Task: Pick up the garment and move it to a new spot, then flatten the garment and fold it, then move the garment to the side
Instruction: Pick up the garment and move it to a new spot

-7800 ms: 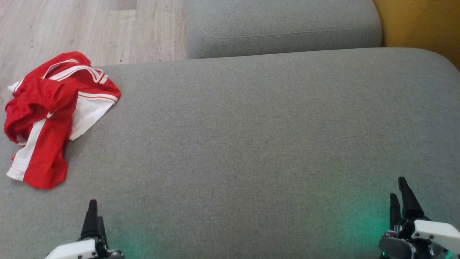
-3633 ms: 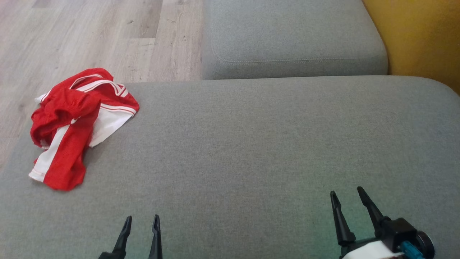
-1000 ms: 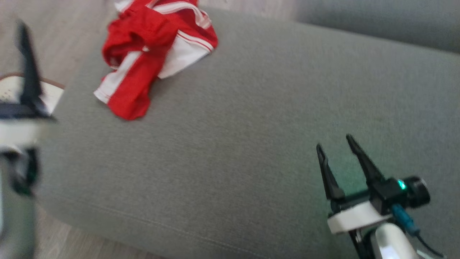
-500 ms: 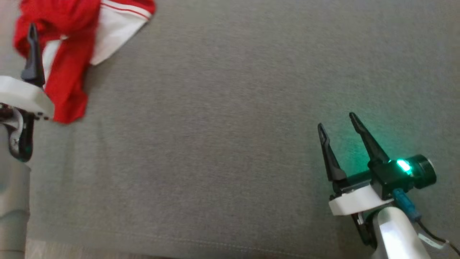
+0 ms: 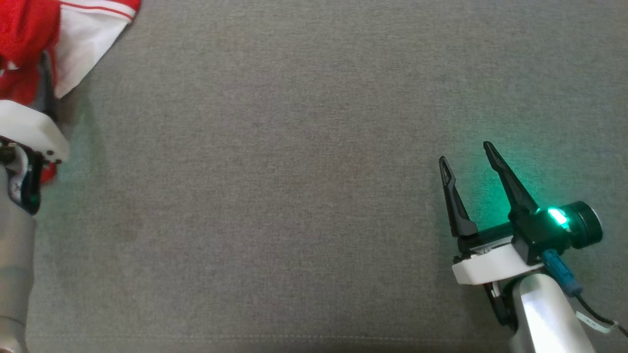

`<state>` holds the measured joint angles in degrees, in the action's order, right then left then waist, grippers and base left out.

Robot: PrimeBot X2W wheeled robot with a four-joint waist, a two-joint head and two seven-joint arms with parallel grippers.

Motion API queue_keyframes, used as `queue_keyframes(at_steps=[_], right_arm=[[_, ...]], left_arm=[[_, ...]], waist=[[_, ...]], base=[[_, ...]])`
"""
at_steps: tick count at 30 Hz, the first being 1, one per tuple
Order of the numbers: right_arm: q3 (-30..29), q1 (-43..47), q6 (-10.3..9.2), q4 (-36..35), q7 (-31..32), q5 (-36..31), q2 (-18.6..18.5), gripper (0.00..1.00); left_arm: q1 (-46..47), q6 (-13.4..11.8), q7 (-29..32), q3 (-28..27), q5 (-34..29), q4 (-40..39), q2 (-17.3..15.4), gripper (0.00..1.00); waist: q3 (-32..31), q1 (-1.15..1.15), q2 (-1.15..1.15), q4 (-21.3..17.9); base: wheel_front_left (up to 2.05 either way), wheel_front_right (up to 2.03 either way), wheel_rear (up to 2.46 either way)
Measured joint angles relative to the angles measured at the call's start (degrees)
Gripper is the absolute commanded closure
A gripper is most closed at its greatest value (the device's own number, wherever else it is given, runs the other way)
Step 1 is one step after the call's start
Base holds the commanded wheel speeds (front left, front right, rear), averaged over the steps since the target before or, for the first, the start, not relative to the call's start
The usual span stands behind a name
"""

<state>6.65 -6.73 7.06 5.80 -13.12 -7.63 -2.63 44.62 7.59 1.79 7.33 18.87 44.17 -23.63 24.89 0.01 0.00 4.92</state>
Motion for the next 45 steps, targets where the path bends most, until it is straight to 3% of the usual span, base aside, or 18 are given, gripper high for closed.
queue_keyframes(at_steps=[1, 3, 4, 11, 17, 29, 34, 37, 45], right_arm=[[-0.1, 0.0, 0.0, 0.0, 0.0, 0.0, 0.0, 0.0], [-0.3, 0.0, 0.0, 0.1, 0.0, 0.0, 0.0, 0.0], [-0.3, 0.0, 0.0, 0.2, -0.1, 0.1, 0.0, 0.0], [0.0, 0.3, 0.0, 2.2, -0.6, 2.0, 0.0, 0.0], [0.2, 1.9, 0.0, 4.8, -1.0, 4.7, 0.0, 0.0], [-0.9, 9.6, 0.0, 7.5, -1.1, 9.7, 0.1, 0.0], [-1.8, 11.8, 0.0, 7.0, -1.2, 11.0, 0.1, 0.0], [-2.4, 13.0, 0.0, 6.8, -1.2, 11.3, 0.1, 0.0], [-3.2, 14.0, 0.0, 6.1, -1.2, 11.3, 0.1, 0.0]], left_arm=[[0.4, 0.0, -0.5, 0.0, 0.0, 0.6, -0.2, 0.19], [1.5, 0.0, -1.1, 0.1, 0.0, 2.2, -0.5, 0.86], [1.9, 0.0, -1.5, 0.4, -0.1, 2.7, -0.6, 1.0], [2.4, 0.0, -6.0, 3.1, -1.3, 3.0, -2.8, 1.0], [3.7, 0.0, -6.0, 9.9, -2.3, -2.7, -5.2, 1.0], [6.5, 0.0, 6.6, 23.1, -0.5, -17.4, -6.2, 1.0], [7.3, -0.7, 13.6, 25.6, 0.3, -23.5, -3.5, 1.0], [7.3, -2.4, 17.4, 26.6, 2.1, -26.9, 0.1, 1.0], [3.3, -6.7, 20.0, 27.4, 8.7, -32.1, 8.7, 1.0]], waist=[[0.1, 0.0, 0.0, -0.3], [0.1, 0.0, 0.0, -0.7], [-0.1, 0.01, 0.0, -0.8], [-3.8, -0.01, 0.0, -0.9], [-9.4, -0.01, 0.0, -0.5], [-24.2, -0.03, 0.01, -1.0], [-27.6, -0.03, 0.01, -3.5], [-28.6, -0.01, 0.01, -5.2], [-27.7, 0.0, 0.01, -7.0]], base=[[0.0, 0.0, 0.0], [0.0, 0.0, 0.0], [0.0, 0.0, 0.0], [0.0, 0.0, 0.0], [0.0, 0.0, 0.0], [0.0, 0.0, 0.0], [0.0, 0.0, 0.0], [0.0, 0.0, 0.0], [0.0, 0.0, 0.0]])
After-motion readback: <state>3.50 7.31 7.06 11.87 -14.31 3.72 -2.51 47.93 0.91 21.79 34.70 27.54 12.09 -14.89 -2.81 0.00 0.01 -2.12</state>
